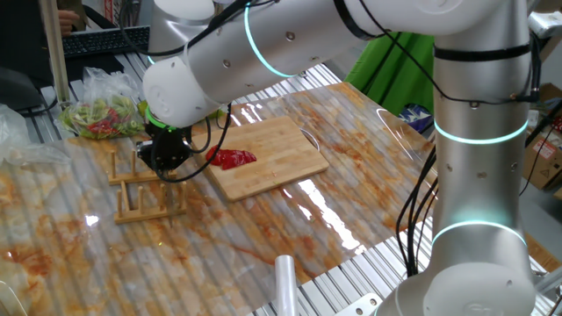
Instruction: Chop the chili peppers
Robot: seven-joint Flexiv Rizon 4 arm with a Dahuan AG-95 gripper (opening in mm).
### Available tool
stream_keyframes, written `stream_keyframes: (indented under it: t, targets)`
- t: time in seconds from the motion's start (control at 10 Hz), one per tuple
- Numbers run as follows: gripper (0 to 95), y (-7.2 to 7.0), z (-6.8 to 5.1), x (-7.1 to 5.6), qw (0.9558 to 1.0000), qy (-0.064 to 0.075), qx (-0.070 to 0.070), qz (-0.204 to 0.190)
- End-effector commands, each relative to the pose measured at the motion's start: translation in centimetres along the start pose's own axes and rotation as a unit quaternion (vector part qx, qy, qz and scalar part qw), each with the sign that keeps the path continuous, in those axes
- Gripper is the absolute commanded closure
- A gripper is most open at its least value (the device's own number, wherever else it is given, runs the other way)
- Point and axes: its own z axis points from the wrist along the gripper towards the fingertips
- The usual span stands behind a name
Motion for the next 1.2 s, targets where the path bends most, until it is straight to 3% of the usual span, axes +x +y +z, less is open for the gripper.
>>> stream_keyframes:
  t: [0.1, 0.3, 0.4, 0.5, 0.6, 0.9, 1.2]
  targets:
    - [95.0, -0.3, 0.2, -0.3, 1.0, -0.004, 0.001, -0.003]
    - [95.0, -0.5, 0.5, -0.3, 1.0, -0.007, 0.0, 0.004]
    - [76.0, -0.5, 0.5, -0.3, 0.9999, -0.005, 0.001, 0.01]
    - [76.0, -0.5, 0.5, -0.3, 0.9999, -0.005, 0.001, 0.013]
    - [57.0, -0.5, 0.5, -0.3, 0.9998, -0.005, 0.002, 0.017]
    - [57.0, -0.5, 0.2, -0.2, 0.9998, -0.002, 0.005, 0.018]
    - [57.0, -1.1, -1.3, 0.1, 0.9998, 0.003, 0.002, 0.02]
